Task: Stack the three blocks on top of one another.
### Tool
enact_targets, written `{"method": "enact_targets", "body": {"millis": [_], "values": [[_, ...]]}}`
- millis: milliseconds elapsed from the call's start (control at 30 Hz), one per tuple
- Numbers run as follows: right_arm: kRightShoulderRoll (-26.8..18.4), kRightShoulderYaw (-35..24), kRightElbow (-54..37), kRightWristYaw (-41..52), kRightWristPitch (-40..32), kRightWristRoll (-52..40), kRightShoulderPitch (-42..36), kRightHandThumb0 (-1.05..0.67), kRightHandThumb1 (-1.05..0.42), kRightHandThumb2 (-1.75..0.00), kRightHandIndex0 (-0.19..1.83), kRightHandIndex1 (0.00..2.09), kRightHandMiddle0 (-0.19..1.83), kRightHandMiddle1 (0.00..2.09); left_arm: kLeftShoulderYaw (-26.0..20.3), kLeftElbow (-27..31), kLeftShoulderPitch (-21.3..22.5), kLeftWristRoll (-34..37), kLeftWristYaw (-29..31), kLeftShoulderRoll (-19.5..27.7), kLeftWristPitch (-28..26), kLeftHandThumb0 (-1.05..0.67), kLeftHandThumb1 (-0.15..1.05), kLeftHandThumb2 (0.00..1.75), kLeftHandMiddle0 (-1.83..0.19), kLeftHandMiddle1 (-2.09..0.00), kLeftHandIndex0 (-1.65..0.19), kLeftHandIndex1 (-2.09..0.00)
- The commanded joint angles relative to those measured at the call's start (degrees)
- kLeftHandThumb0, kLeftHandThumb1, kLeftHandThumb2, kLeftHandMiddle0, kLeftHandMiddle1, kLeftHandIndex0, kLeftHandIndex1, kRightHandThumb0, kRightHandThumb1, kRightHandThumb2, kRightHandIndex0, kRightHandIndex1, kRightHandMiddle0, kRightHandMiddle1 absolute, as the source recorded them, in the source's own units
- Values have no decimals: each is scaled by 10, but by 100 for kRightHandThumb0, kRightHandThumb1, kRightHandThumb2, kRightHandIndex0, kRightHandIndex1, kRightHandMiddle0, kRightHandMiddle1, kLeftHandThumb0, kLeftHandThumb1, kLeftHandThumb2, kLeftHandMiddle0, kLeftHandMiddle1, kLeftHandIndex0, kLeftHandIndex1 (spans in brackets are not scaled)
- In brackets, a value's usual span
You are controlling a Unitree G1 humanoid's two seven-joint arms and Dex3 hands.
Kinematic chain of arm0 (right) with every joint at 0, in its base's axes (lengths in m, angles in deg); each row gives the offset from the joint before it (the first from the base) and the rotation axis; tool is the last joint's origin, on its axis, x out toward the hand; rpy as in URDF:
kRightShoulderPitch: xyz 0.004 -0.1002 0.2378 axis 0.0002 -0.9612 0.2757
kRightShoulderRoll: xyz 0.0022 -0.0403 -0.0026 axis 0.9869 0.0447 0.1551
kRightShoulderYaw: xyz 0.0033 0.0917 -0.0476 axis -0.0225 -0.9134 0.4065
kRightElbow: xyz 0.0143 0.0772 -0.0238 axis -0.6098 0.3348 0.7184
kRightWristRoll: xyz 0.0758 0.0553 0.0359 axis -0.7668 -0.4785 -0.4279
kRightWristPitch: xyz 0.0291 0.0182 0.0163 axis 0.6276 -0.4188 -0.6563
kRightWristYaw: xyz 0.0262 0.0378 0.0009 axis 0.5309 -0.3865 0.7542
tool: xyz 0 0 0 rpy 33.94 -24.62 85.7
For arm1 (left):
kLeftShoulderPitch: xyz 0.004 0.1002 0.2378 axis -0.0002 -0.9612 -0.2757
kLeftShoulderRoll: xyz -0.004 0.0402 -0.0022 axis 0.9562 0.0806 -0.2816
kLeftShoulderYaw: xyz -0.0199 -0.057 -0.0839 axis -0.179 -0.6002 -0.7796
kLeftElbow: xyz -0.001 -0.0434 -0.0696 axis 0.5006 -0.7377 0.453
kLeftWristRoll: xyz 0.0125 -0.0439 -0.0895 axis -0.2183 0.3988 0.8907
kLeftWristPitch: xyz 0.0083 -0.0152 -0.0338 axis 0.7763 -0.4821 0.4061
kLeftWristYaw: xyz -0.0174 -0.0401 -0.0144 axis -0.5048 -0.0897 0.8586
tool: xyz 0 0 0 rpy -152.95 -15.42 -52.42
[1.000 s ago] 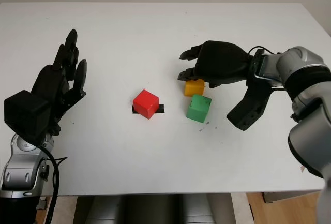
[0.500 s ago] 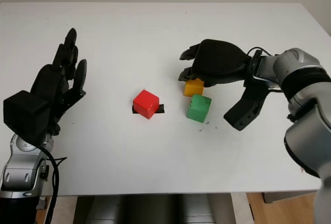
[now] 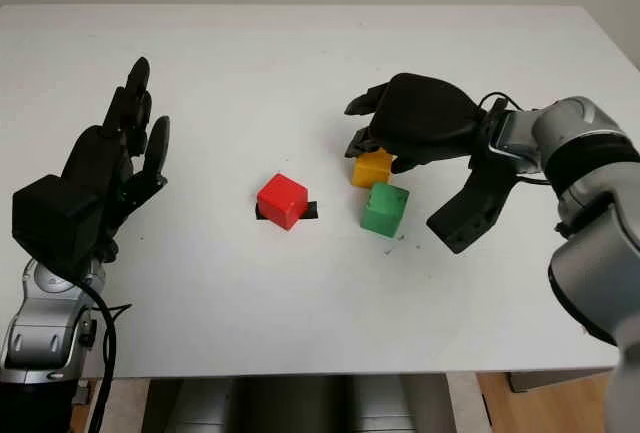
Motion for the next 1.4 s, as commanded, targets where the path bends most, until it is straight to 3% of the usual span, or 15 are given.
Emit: {"method": "enact_targets", "body": {"millis": [0, 333, 533, 800, 1033, 1367], "values": [[-1, -22, 5, 28, 7, -24, -2, -31, -81, -5, 66, 6, 84, 71, 4, 7, -1, -6, -4, 1, 0, -81, 105, 64, 5, -6, 3, -7], [2, -140, 6, 264, -4, -175, -4, -26, -85, -6, 56, 2, 78, 74, 8, -5, 4, -9, 1, 4, 13, -76, 105, 67, 5, -5, 4, -6], [11, -211, 3, 367, -55, -258, -8, -27, -86, -6, 52, 1, 73, 77, 9, -2, 4, -5, 5, 3, 5, -75, 105, 66, 6, -5, 5, -5], [42, -339, -14, 541, -131, -421, -21, -28, -91, -6, 41, 2, 45, 122, 7, 5, -2, 1, 9, 2, 0, -75, 105, 66, 8, -5, 7, -5], [64, -402, -117, 713, -234, -524, -53, -32, -98, -6, 30, 1, 20, 153, 9, 5, -3, -2, 12, 5, -4, -77, 105, 67, 9, -5, 8, -4], [96, -457, -313, 841, -436, -631, -121, -31, -100, -6, 23, 1, 13, 173, 11, 10, -6, -1, 9, -2, -10, -78, 105, 66, 9, -5, 8, -5]]}}
